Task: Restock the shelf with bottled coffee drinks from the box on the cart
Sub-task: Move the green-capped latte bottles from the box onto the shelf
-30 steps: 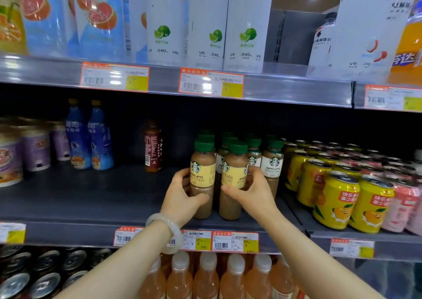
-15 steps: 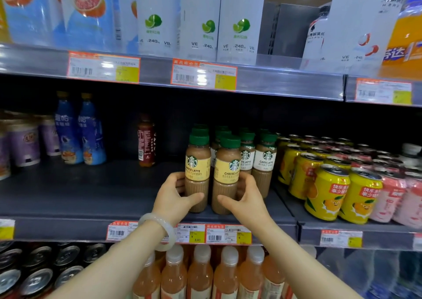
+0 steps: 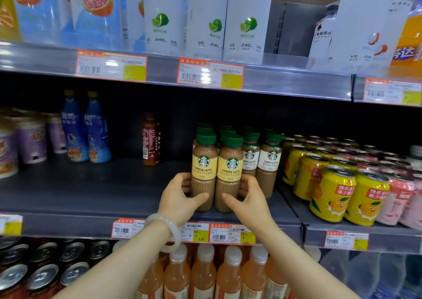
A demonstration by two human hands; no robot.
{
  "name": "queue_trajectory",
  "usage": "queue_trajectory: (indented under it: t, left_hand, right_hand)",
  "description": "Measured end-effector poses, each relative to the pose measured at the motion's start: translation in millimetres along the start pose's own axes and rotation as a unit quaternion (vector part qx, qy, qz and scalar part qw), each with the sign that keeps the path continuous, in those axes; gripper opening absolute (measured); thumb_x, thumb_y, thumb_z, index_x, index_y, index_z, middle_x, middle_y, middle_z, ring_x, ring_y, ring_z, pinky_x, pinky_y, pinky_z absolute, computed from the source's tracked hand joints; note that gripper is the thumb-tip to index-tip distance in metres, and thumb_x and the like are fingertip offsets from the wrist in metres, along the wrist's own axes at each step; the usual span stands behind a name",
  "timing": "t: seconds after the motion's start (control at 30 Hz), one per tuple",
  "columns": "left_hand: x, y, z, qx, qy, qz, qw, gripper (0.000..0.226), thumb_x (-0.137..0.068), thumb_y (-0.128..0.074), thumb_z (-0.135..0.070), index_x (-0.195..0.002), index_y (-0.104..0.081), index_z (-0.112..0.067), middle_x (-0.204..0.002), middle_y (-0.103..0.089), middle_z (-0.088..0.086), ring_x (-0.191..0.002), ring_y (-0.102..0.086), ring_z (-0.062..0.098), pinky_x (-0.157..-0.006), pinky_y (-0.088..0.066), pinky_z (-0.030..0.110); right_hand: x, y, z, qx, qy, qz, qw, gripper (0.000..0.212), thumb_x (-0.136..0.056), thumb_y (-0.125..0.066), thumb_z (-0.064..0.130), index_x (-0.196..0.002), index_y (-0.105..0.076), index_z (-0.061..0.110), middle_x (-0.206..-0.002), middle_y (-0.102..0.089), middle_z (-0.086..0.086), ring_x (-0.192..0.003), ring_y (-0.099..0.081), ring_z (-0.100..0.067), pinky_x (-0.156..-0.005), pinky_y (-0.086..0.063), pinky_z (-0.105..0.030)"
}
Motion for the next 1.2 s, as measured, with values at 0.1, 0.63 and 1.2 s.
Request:
queue_trajectory:
  t: [0.1,0.63,1.2]
  left_hand:
    - [0,1,0,-0.001,0.0,-0.007,1.0,0.057,-0.074,-0.077,-0.018,-0.123,-0.049,-0.016,-0.118,-0.057,0.0,-0.103,-0.052,0.011,-0.086,-0.044,0.025]
    - [-3,-1,5,0.001,0.014,-0.016,1.0,0.059,-0.074,-0.077,-0.018,-0.124,-0.047,-0.017,-0.122,-0.056,0.002,-0.108,-0.053,0.014,-0.092,-0.047,0.03]
    - [28,13,-16,-0.152,-0.03,-0.038,0.987,0.061,-0.083,-0.067,-0.02,-0.136,-0.038,-0.017,-0.138,-0.04,0.003,-0.128,-0.041,0.019,-0.101,-0.039,0.032]
  right_hand:
    - [-2,-1,-2,-0.001,-0.003,-0.004,1.0,0.053,-0.079,-0.072,0.017,-0.123,-0.044,0.018,-0.111,-0.054,0.01,-0.106,-0.052,-0.009,-0.087,-0.043,-0.022]
    - [-4,-2,-5,0.033,-0.019,-0.018,0.999,0.053,-0.079,-0.072,0.024,-0.125,-0.043,0.021,-0.11,-0.055,0.009,-0.104,-0.052,-0.008,-0.092,-0.046,-0.029]
    - [19,13,23,0.122,0.016,-0.033,0.992,0.053,-0.083,-0.068,0.022,-0.129,-0.043,0.016,-0.129,-0.049,-0.002,-0.117,-0.048,-0.013,-0.095,-0.041,-0.024]
Point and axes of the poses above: each hand's wrist, its own x-axis away from the middle knuckle, its own y-axis out of the back of the hand, z = x × y, the point moved 9 cm from there along -x, towards the middle knuckle
